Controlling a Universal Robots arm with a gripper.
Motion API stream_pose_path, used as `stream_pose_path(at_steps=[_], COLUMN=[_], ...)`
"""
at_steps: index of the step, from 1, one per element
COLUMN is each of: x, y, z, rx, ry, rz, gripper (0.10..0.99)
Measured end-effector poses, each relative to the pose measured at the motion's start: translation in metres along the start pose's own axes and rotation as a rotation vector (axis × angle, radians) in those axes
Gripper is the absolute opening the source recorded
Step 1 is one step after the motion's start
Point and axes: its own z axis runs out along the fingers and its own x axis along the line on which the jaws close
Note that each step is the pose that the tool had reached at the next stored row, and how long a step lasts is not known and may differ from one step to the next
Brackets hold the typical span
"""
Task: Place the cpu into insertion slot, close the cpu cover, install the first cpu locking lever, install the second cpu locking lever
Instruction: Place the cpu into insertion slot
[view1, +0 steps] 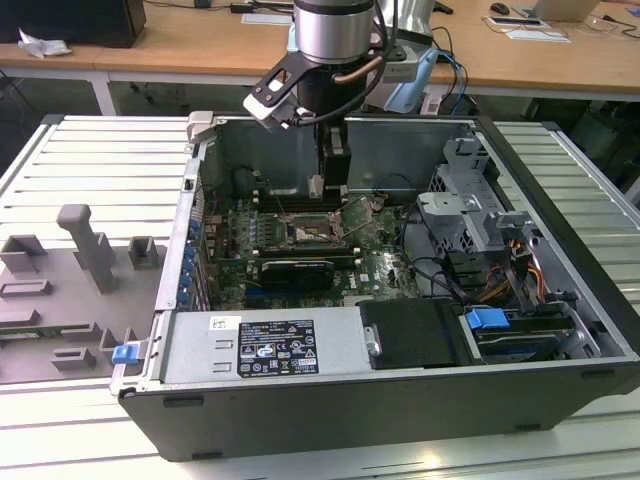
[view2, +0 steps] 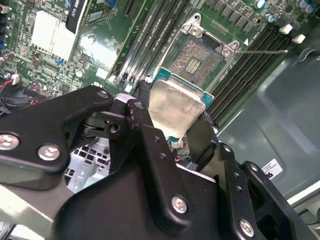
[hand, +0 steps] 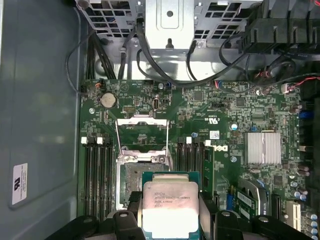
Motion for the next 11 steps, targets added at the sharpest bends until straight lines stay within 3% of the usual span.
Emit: stream_pose_path(at_steps=[11], x=[0.0079], y=[-0.0024], z=[0.012], rx=[0.0], ry=[0.0021], rz=[-0.036], gripper=[0.537])
